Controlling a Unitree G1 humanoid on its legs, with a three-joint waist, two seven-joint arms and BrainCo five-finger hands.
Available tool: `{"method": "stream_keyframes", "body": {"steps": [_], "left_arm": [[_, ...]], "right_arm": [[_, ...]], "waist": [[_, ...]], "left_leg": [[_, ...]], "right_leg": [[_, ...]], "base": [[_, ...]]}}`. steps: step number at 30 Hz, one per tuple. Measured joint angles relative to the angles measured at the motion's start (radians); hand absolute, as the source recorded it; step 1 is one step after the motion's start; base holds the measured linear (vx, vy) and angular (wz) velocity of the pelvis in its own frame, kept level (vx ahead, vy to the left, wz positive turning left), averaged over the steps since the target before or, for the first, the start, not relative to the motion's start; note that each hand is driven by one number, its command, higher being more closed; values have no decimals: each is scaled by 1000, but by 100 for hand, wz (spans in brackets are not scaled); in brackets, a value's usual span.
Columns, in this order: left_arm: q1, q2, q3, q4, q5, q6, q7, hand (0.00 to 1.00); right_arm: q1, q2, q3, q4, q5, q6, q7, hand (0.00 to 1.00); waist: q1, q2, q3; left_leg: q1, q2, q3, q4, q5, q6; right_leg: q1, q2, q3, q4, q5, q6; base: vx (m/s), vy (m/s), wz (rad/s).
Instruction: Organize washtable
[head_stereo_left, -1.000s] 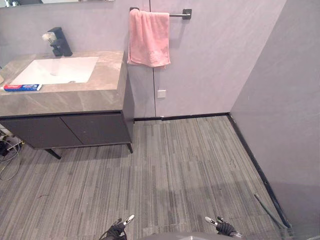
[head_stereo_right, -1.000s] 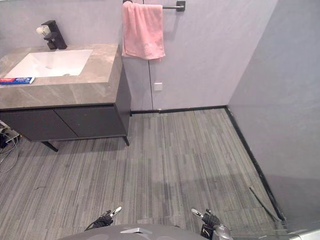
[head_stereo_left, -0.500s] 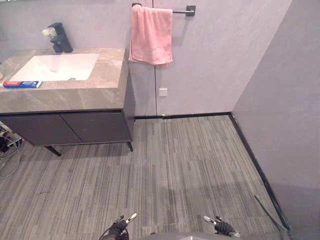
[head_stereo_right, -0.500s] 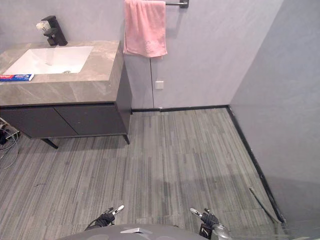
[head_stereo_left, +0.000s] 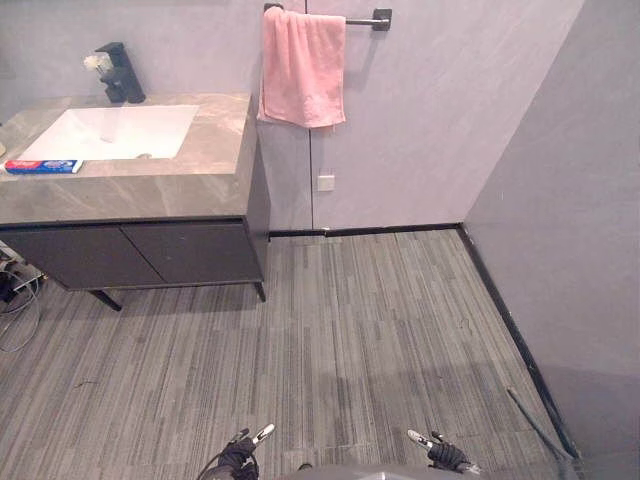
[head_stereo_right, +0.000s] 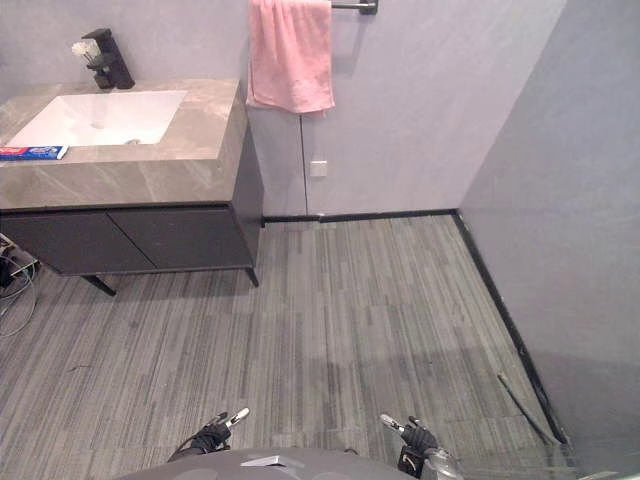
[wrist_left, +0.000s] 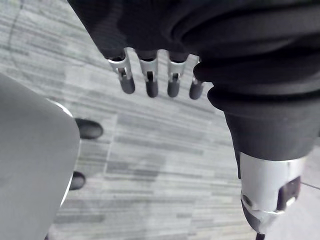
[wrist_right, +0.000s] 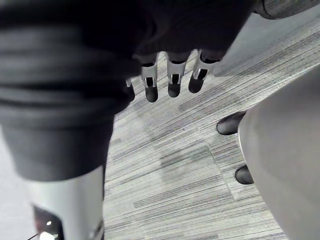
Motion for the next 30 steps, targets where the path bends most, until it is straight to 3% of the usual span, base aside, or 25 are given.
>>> {"method": "stream_keyframes", "body": {"steps": [10,13,14,16,17,18,19,20,21,23,25,27,29,30], "left_arm": [[-12,3,-10,14,-1,1,-2,0],[-20,9,0,16,-5,2,-2,0],[-21,14,17,4,-27,1,-1,0],[-15,16,49,-12,-61,1,-1,0],[-14,13,91,-14,-87,2,-2,0],[-6,0,145,-39,-110,2,-1,0],[2,-6,171,-47,-120,2,-1,0],[14,-14,208,-53,-124,2,-1,0],[28,-12,221,-55,-134,2,-1,0],[46,-24,224,-55,-141,6,-7,0],[75,-42,251,-52,-141,9,-12,0],[107,-54,261,-48,-141,16,-17,0],[118,-64,286,-38,-141,20,-18,0],[122,-64,302,-36,-142,20,-18,0]], "right_arm": [[-4,-2,12,0,1,0,5,0],[-17,-2,17,1,23,0,5,0],[-22,-1,29,2,33,0,5,0],[-27,-6,39,2,40,-1,6,0],[-35,-14,38,2,40,-4,6,0],[-34,-18,32,1,40,-6,5,0],[-34,-18,28,0,40,-7,4,0],[-30,-18,28,-5,41,-7,3,0],[-30,-11,32,-6,41,-6,2,0],[-36,-14,23,-5,41,-5,3,0],[-46,-11,5,-5,40,-5,6,0],[-45,-11,-9,-5,40,-1,6,0],[-44,-13,-10,-5,40,1,5,0],[-44,-15,-12,-5,40,1,5,0]], "waist": [[0,-1,1],[-9,-6,23],[-12,-15,46],[-3,-4,69],[-2,9,81],[8,16,103],[13,25,115],[23,19,123],[30,6,130],[42,11,128],[53,21,131],[59,28,128],[61,34,123],[62,28,112]], "left_leg": [[-24,0,-9,1,0,0],[-36,4,-23,53,-32,-15],[-71,10,-24,164,-90,-17],[-147,47,-10,387,-193,-40],[-244,93,13,622,-222,-54],[-326,130,20,836,-185,-47],[-356,140,18,911,-149,-42],[-401,142,9,1027,-56,-59],[-458,133,6,1119,-17,-76],[-505,119,-8,1081,-97,-66],[-520,119,-1,868,-114,-60],[-493,128,-6,469,-71,-81],[-472,136,-27,351,-38,-90],[-478,120,-14,380,26,-79]], "right_leg": [[-12,1,-7,-13,3,-4],[-32,1,-29,67,-41,-18],[-38,0,-32,117,-72,-24],[-37,19,-33,155,-119,-50],[-26,41,-35,173,-142,-76],[-10,55,-33,209,-164,-88],[-4,57,-31,230,-178,-87],[10,47,-24,268,-210,-92],[23,32,-17,287,-236,-99],[41,17,-6,289,-259,-103],[47,0,4,288,-279,-96],[56,-20,8,282,-327,-73],[86,-34,15,283,-374,-54],[102,-56,21,283,-405,-50]], "base": [[8,-4,2],[45,-30,18],[4,-73,15],[-21,-79,-2],[-41,-79,-10],[-46,-71,-13],[-42,-78,-17],[-29,-59,-9],[12,-47,-3],[146,41,-6],[262,107,-13],[342,162,-3],[474,236,-3],[628,306,-20]]}}
